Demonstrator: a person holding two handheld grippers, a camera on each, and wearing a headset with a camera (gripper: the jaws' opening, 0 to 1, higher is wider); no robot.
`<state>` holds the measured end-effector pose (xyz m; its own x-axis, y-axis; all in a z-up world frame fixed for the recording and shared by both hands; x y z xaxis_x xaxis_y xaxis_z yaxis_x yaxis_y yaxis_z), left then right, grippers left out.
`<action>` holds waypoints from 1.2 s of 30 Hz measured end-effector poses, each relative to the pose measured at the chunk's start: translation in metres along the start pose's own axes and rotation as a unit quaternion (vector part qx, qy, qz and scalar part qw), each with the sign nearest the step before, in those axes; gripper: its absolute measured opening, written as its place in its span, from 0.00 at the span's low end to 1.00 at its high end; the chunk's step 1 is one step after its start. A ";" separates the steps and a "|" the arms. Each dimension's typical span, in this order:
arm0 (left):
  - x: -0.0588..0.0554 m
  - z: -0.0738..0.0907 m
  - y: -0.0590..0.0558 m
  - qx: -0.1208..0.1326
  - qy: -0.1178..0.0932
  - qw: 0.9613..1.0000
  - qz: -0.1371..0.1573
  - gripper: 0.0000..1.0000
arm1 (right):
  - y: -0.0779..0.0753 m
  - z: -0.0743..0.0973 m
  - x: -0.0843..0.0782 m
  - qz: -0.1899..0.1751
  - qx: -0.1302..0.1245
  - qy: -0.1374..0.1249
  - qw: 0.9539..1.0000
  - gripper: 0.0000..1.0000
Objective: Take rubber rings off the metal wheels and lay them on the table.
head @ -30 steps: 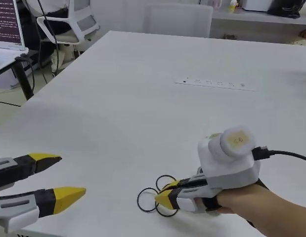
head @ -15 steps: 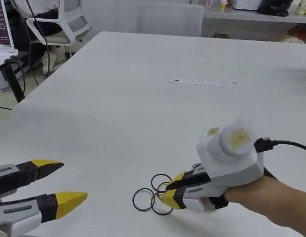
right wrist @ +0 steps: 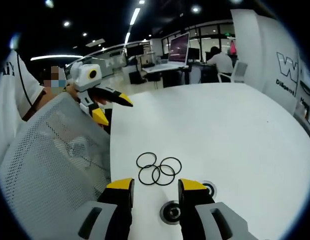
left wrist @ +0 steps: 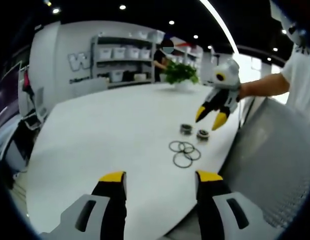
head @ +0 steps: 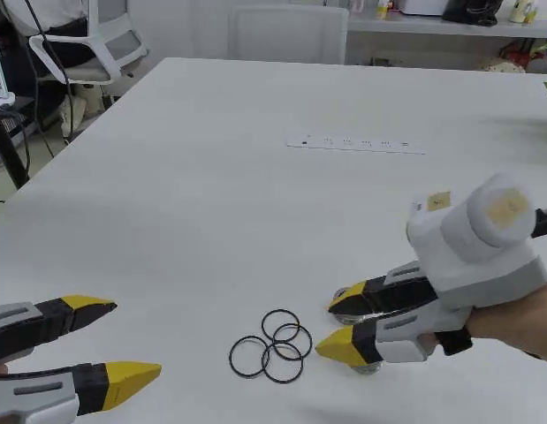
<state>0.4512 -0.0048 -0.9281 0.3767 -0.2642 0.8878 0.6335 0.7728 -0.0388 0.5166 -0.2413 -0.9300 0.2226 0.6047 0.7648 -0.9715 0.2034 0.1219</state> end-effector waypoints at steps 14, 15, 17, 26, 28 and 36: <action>-0.001 0.005 -0.001 0.001 0.004 1.000 0.003 0.61 | -0.001 0.062 -0.009 -0.044 -0.050 -0.100 0.993 0.61; 0.000 0.005 -0.001 0.001 0.003 1.000 0.002 0.62 | -0.002 0.065 -0.012 -0.050 -0.057 -0.107 0.991 0.62; 0.000 0.004 -0.001 0.000 0.002 1.000 0.003 0.63 | -0.002 0.070 -0.013 -0.059 -0.066 -0.123 0.988 0.65; 0.002 0.002 -0.005 -0.006 -0.004 1.000 0.007 0.65 | 0.001 0.088 -0.033 -0.101 -0.098 -0.156 0.978 0.80; 0.001 0.002 -0.003 -0.005 -0.002 1.000 0.007 0.65 | 0.001 0.090 -0.039 -0.108 -0.104 -0.154 0.977 0.81; -0.002 0.002 0.000 -0.003 -0.001 1.000 0.011 0.68 | 0.004 0.088 -0.065 -0.136 -0.115 -0.123 0.976 0.88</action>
<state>0.4487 -0.0033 -0.9285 0.3888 -0.2466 0.8877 0.6291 0.7749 -0.0603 0.4906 -0.3480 -0.9237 0.4162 0.3071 0.8558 -0.8286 0.5157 0.2180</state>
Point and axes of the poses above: the centre of the closed fingertips' face, and the gripper's own axes: z roughly backward along the fingers, y roughly to its left, x roughly out of its top, the point moved 5 cm from there along z, roughly backward along the fingers, and after that the axes turned 1 degree about -z, right-handed, at the moved point
